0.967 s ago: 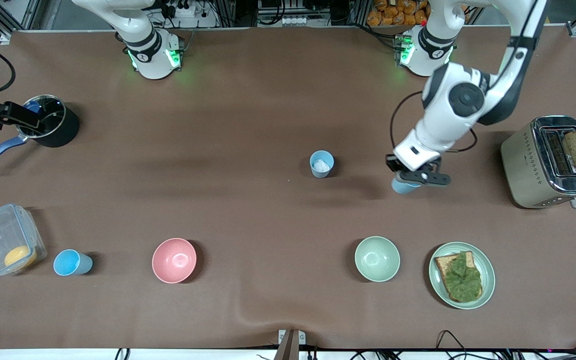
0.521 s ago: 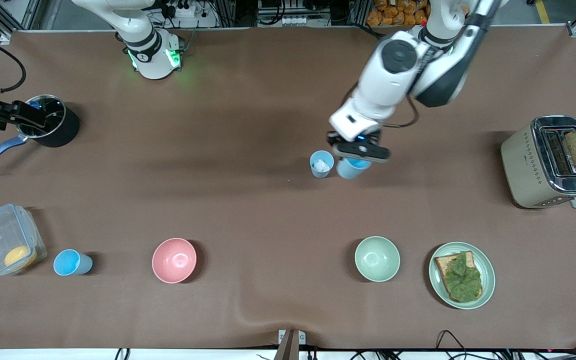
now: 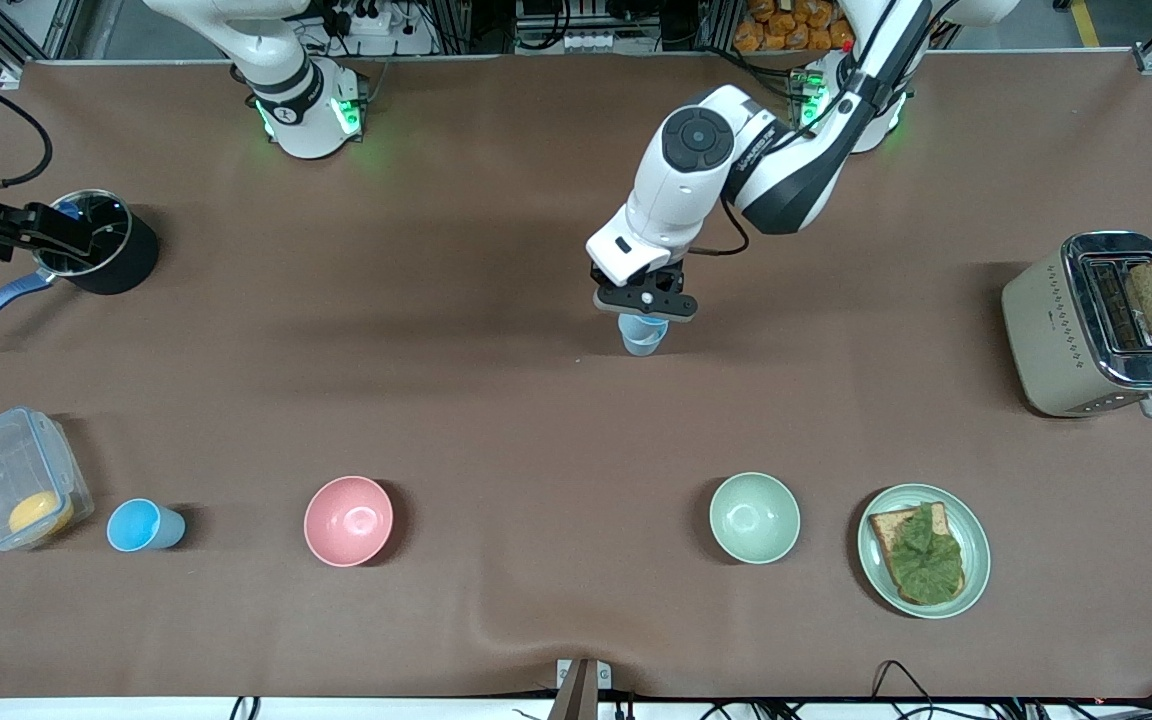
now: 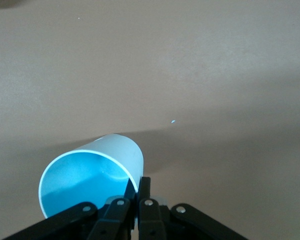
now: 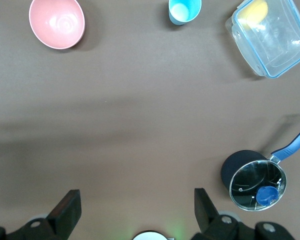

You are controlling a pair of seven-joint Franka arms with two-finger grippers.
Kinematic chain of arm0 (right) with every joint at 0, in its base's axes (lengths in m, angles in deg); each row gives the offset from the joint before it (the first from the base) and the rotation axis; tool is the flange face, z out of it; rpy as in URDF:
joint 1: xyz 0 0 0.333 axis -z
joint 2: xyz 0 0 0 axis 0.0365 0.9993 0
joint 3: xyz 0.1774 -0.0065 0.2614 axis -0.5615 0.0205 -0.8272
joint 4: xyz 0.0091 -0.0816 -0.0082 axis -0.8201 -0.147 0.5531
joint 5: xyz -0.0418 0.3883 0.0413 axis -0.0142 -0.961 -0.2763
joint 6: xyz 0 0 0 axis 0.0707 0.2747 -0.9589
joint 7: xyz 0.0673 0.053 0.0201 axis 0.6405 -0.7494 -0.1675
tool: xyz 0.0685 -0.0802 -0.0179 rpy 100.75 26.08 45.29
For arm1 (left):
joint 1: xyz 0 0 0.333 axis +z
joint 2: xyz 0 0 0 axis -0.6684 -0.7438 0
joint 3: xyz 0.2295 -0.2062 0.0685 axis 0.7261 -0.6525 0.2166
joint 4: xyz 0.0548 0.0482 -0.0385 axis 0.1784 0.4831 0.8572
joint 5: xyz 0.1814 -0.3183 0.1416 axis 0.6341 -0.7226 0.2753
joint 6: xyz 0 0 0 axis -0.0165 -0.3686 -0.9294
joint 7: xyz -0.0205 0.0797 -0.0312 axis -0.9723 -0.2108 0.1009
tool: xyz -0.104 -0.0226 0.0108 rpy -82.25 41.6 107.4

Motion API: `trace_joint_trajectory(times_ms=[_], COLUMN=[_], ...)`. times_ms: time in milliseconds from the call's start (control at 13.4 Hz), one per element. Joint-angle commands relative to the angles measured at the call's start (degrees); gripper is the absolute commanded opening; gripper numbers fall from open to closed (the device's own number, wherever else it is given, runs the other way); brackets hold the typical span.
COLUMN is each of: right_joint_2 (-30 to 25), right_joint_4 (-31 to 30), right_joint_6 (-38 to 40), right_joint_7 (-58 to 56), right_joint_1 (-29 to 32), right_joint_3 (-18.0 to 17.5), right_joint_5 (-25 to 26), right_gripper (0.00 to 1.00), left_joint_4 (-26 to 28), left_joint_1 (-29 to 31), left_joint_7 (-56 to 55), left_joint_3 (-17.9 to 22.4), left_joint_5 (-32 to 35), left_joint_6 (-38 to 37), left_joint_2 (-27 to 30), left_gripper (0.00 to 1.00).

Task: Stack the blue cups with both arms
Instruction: 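Lift and carry the held cup with the left gripper over the placed cup, then lower the held cup into the placed cup and open the left gripper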

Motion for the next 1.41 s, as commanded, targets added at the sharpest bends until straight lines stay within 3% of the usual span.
trace_joint_trajectory(times_ms=[0, 967, 1042, 1116, 1265, 1339], right_joint_2=[0.2, 0.3, 0.3, 0.3, 0.3, 0.3], right_joint_4=[0.8, 0.8, 0.8, 0.7, 0.8, 0.8], right_joint_6=[0.8, 1.1, 1.1, 1.1, 1.1, 1.1], right_joint_7=[-0.4, -0.5, -0.5, -0.5, -0.5, -0.5], right_joint_1=[1.5, 2.0, 2.0, 2.0, 2.0, 2.0], right_joint_3=[-1.2, -1.1, -1.1, -1.1, -1.1, -1.1], right_joint_5=[1.1, 0.7, 0.7, 0.7, 0.7, 0.7], right_gripper=[1.0, 1.0, 1.0, 1.0, 1.0, 1.0], left_joint_4=[-0.4, -0.5, -0.5, -0.6, -0.6, -0.6], left_joint_1=[0.0, 0.0, 0.0, 0.2, 0.6, 1.7], left_joint_7=[-1.7, -4.0, -4.0, -3.3, -1.8, -0.1], left_joint_3=[0.1, 0.2, 0.2, 0.2, 0.3, 0.3], left_joint_5=[-0.6, -0.6, -0.5, -0.3, 0.0, 0.0], left_joint_6=[-1.1, -1.0, -1.0, -1.0, -1.0, -1.0], left_joint_2=[-0.4, -2.6, -2.6, -2.6, -2.2, -1.8], left_gripper=[0.0, 0.0, 0.14, 0.38, 1.0, 1.0])
